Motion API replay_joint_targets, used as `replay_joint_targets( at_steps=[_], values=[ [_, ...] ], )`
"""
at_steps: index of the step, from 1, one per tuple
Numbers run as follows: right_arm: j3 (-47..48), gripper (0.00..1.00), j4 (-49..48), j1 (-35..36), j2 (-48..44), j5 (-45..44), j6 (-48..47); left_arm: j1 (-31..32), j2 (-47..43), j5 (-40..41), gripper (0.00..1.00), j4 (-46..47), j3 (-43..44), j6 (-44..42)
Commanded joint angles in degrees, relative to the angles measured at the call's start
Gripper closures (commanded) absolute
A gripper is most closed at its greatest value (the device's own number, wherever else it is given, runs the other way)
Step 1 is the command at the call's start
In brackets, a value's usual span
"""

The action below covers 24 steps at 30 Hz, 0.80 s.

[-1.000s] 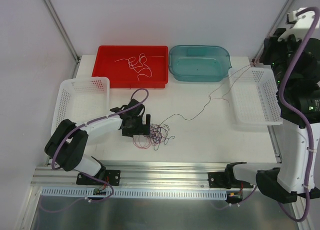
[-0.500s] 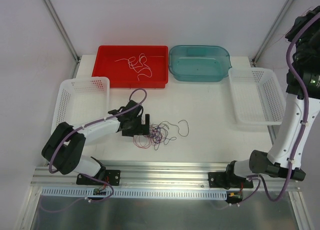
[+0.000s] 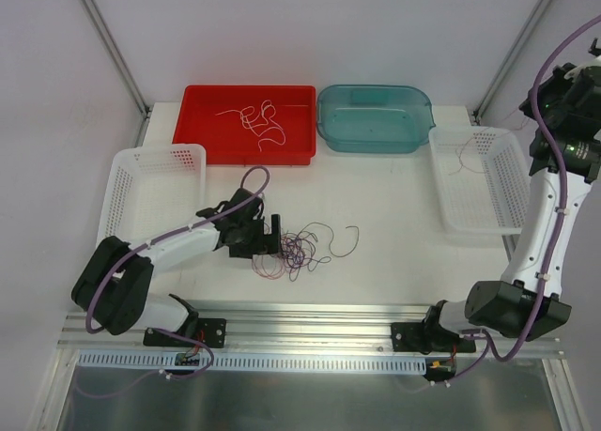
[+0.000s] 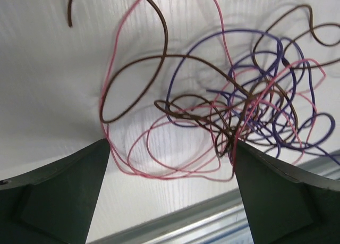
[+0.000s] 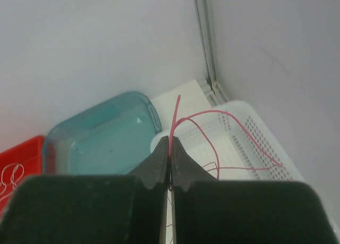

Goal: Untangle the cables

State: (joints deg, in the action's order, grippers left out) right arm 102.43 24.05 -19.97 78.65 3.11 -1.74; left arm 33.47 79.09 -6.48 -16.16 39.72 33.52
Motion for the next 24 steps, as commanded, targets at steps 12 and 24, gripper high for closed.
replay_joint_targets(
  at_steps=[12, 24],
  values=[
    [-11.4, 0.99, 2.0, -0.3, -5.9, 27.7, -0.2, -1.2, -14.0, -7.9, 0.01, -13.5, 27.0, -14.4],
    [-17.2, 0.96, 7.9, 14.8, -7.8, 29.2, -5.2, -2.3, -16.1, 4.5, 0.01, -12.1, 30.8, -27.5]
  ],
)
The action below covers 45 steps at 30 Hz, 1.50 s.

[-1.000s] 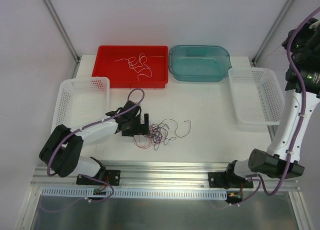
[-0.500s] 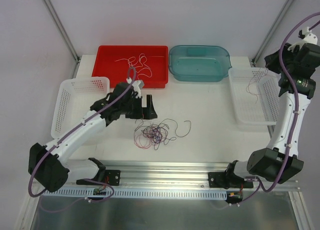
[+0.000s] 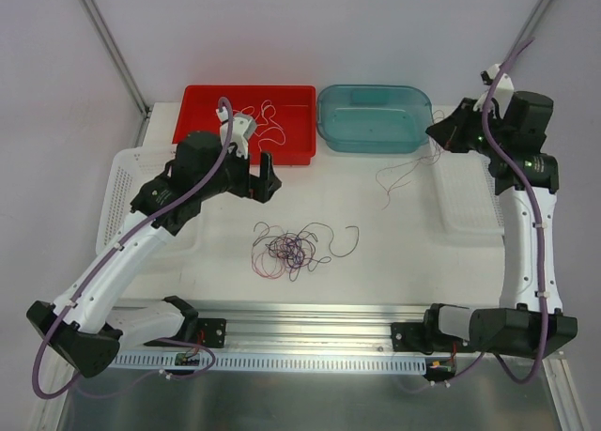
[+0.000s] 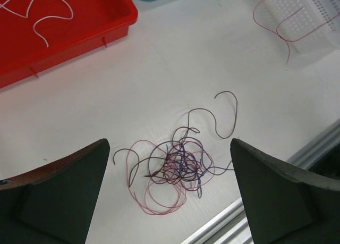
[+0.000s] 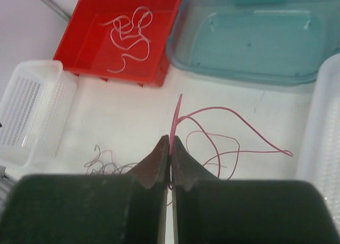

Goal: Untangle the cables

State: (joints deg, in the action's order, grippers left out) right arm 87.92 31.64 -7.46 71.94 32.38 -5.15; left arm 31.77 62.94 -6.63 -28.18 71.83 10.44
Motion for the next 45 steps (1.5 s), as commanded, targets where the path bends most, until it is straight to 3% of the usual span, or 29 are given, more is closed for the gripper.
replay_joint_targets(
  at_steps=[1, 7, 15, 23, 32, 35, 38, 39, 42, 45],
  values=[
    [-3.7, 0.96, -0.4, 2.9, -1.1, -0.2, -1.5, -0.7, 0.1, 5.0, 0.01, 0.6, -2.3, -4.4],
    [-4.7, 0.96, -0.1, 6.3, 0.7, -2.3, -2.8, -1.1, 1.2, 10.2, 0.01, 4.3, -8.5, -4.3],
    [4.4, 0.98, 4.9, 4.8, -0.2, -18.1, -6.1, -1.3, 3.0, 20.8, 0.01, 4.5, -10.2, -3.8],
    [11.3, 0.97, 4.1, -3.2, 0.3, -27.5, -4.2, -1.7, 3.9, 20.6, 0.01, 4.6, -10.3, -3.8],
    [6.3, 0.94, -1.5, -9.1, 4.1, -34.2, -2.9, -2.1, 3.6, 19.6, 0.01, 4.7, -10.3, -3.6],
    [2.4, 0.87, -3.9, -10.2, 5.0, -37.4, -1.0, -2.3, 3.5, 19.4, 0.01, 4.6, -10.3, -3.6],
    [0.4, 0.61, -3.9, -10.5, 6.3, -39.8, 0.0, -2.6, 3.6, 18.9, 0.01, 4.6, -10.2, -3.6],
    [0.4, 0.46, -2.7, -10.5, 6.6, -40.1, 0.4, -2.6, 3.7, 18.5, 0.01, 4.7, -10.2, -3.6],
    [0.4, 0.27, -0.3, -10.3, 6.5, -37.4, 1.7, -2.8, 3.6, 18.2, 0.01, 4.7, -10.2, -3.5],
    [0.1, 0.20, 2.0, -7.9, 5.5, -33.4, 0.8, -3.3, 3.7, 17.3, 0.01, 4.6, -10.1, -3.2]
  ],
)
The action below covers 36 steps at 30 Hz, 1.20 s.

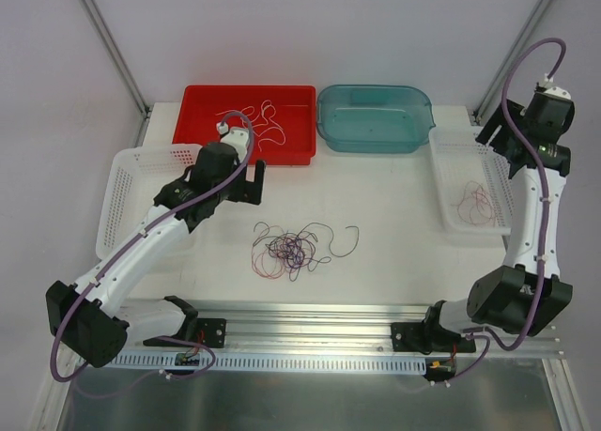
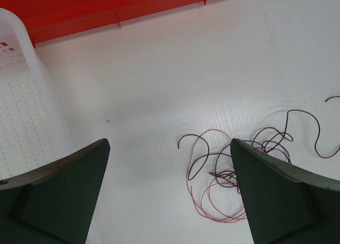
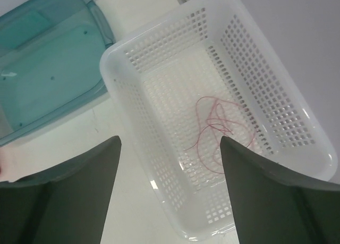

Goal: Untangle the cables

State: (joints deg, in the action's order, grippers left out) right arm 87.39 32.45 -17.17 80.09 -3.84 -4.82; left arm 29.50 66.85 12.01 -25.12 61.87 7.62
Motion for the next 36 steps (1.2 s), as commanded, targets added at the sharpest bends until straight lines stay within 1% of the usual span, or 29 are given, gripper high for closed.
replay_joint_targets(
  at_steps=[1, 3, 4, 6, 7, 9, 10, 12, 13, 14, 15, 16, 18, 19, 22, 23, 24, 25, 28, 30, 32, 34, 36],
  values=[
    [0.4, 0.20, 1.9, 4.0, -3.0, 5.4, -0.3, -1.1, -0.1, -1.6, 0.01, 1.6, -0.2, -0.4],
    [-1.0, 0.19, 3.3, 6.7, -3.6, 7.5, -2.0, -1.4, -0.1, -2.2, 0.01, 1.6, -0.1, -0.2],
    [-1.9, 0.18, 4.0, 9.6, -4.3, 10.7, -2.5, -1.7, -0.1, -2.3, 0.01, 1.6, -0.1, -0.1],
    [-4.8, 0.17, 4.7, 12.9, -4.9, 14.1, -3.5, -1.9, 0.1, -2.8, 0.01, 1.6, -0.1, 0.0],
    [-5.8, 0.16, 4.9, 16.5, -5.2, 17.4, -3.8, -2.2, 0.1, -3.0, 0.01, 1.6, -0.1, 0.0],
    [-9.4, 0.16, 4.9, 20.3, -5.0, 20.6, -4.4, -2.2, 0.5, -3.6, 0.01, 1.6, 0.0, 0.3],
    [-10.7, 0.16, 4.6, 24.9, -4.9, 22.0, -4.7, -2.4, 0.6, -3.8, 0.01, 1.6, 0.0, 0.4],
    [-13.1, 0.16, 4.2, 30.2, -3.9, 23.1, -6.3, -2.4, 1.1, -4.6, 0.01, 1.6, 0.0, 0.7],
    [-15.5, 0.16, 3.7, 35.6, -3.4, 23.4, -6.7, -2.4, 1.3, -4.9, 0.01, 1.5, 0.0, 0.9],
    [-16.7, 0.16, 3.0, 38.1, -2.4, 23.9, -7.1, -2.4, 1.4, -5.5, 0.01, 1.5, 0.0, 1.1],
    [-18.0, 0.17, 0.4, 40.3, -1.9, 24.2, -7.0, -2.3, 1.7, -6.5, 0.01, 1.5, 0.0, 1.7],
    [-21.4, 0.18, -1.7, 44.1, -1.5, 25.0, -5.0, -2.4, 1.9, -7.0, 0.01, 1.3, 0.0, 2.0],
    [-24.1, 0.20, -7.0, 47.2, 0.5, 26.2, -2.8, -2.3, 2.4, -7.6, 0.01, 0.7, 0.0, 3.7],
    [-25.0, 0.20, -8.5, 50.2, 1.1, 26.1, -1.0, -2.3, 2.8, -8.1, 0.01, -0.4, 0.2, 4.4],
    [-27.5, 0.21, -12.9, 55.2, 3.3, 24.6, 0.7, -2.3, 3.5, -9.3, 0.01, -2.1, -0.3, 9.1],
    [-28.5, 0.21, -13.9, 56.1, 3.7, 24.1, 1.2, -2.4, 3.4, -10.2, 0.01, -2.9, -1.0, 10.6],
    [-28.8, 0.21, -15.1, 57.3, 4.4, 22.3, 1.3, -2.3, 3.0, -11.2, 0.01, -3.0, -1.9, 13.9],
    [-29.0, 0.21, -15.7, 57.7, 4.9, 21.2, 1.2, -2.4, 2.7, -14.1, 0.01, -3.0, -4.4, 15.7],
    [-29.6, 0.22, -17.2, 57.7, 5.9, 17.1, 1.0, -2.0, 1.9, -16.8, 0.01, -2.9, -9.7, 21.8],
    [-29.5, 0.23, -18.1, 57.6, 6.7, 13.3, 0.6, -0.5, 2.1, -17.2, 0.01, -2.6, -12.1, 25.1],
    [-29.1, 0.24, -18.7, 57.7, 8.3, 11.3, 0.6, 1.0, 2.7, -17.1, 0.01, -1.9, -14.8, 27.3],
    [-28.8, 0.25, -18.9, 57.7, 10.5, 11.2, 0.9, 3.7, 3.3, -16.8, 0.01, -1.3, -16.2, 28.3],
    [-28.6, 0.26, -19.4, 57.6, 11.8, 11.0, 1.7, 5.1, 4.3, -16.2, 0.01, -1.1, -16.6, 29.6]
  ],
)
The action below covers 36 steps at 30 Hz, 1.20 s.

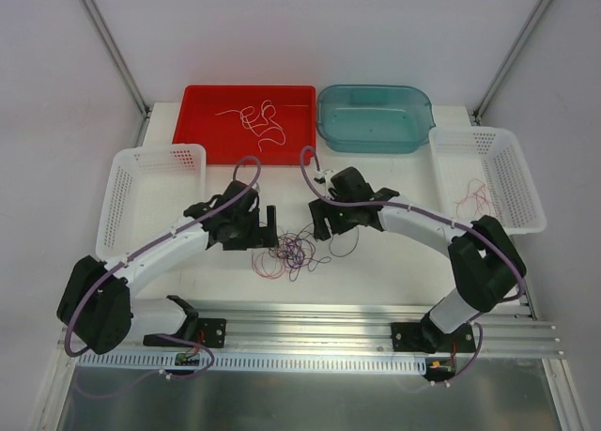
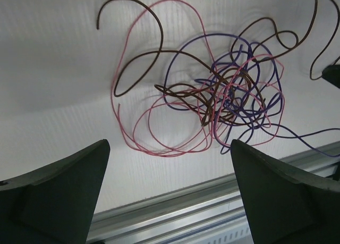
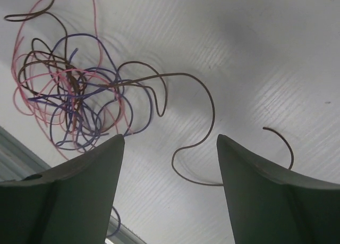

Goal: Untangle the cables

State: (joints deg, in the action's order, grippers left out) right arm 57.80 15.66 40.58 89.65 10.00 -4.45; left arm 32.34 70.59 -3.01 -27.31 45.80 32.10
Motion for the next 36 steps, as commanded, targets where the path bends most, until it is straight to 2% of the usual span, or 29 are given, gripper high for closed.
replay_joint_targets(
  at_steps=[1, 6, 12, 13, 15, 16, 17, 19, 23, 27, 31, 36],
  values=[
    [0.7, 0.27, -2.9, -0.1, 2.8, -3.2, 1.7, 3.3, 1.0, -1.0, 0.01, 1.6, -1.0, 5.7],
    [0.1, 0.35, -3.8, -0.2, 6.8, -6.8, 3.5, 5.2, 4.0, 0.4, 0.01, 3.5, -1.1, 8.2],
    [-0.1, 0.54, -4.2, -0.1, 8.9, -9.6, 3.6, 6.0, 9.2, 1.9, 0.03, 6.1, -2.4, 10.9],
    [-0.4, 0.62, -4.2, -0.1, 8.7, -9.6, 3.4, 6.0, 10.4, 1.9, 0.03, 6.4, -2.6, 11.1],
    [-1.1, 0.72, -4.1, -0.1, 7.1, -11.8, 3.0, 6.0, 11.6, 2.0, 0.04, 6.8, -2.9, 11.8],
    [-1.3, 0.83, -3.4, 0.0, 6.3, -12.2, 2.3, 6.0, 12.5, 2.1, 0.04, 6.9, -3.1, 12.2],
    [-1.4, 0.89, -2.7, -0.1, 5.4, -13.2, 1.7, 6.0, 13.1, 2.0, 0.05, 7.0, -3.1, 12.3],
    [-1.3, 0.99, 0.4, -0.3, 1.5, -14.4, 0.7, 6.0, 14.2, 2.0, 0.05, 6.9, -3.3, 12.4],
    [-0.2, 0.99, 6.3, -2.3, -8.7, -16.5, -1.7, 6.0, 15.5, 2.4, 0.11, 6.9, -3.9, 12.6],
    [6.0, 0.99, 15.1, -4.9, -18.3, -18.8, -5.7, 6.0, 16.5, 2.1, 0.16, 7.0, -3.8, 12.6],
    [16.5, 0.99, 22.4, -9.0, -25.5, -17.7, -8.5, 6.0, 17.4, 2.0, 0.21, 6.9, -3.7, 12.7],
    [27.0, 0.99, 25.4, -14.7, -30.8, -13.1, -9.9, 6.0, 17.6, 1.9, 0.29, 7.0, -3.8, 12.6]
  ],
)
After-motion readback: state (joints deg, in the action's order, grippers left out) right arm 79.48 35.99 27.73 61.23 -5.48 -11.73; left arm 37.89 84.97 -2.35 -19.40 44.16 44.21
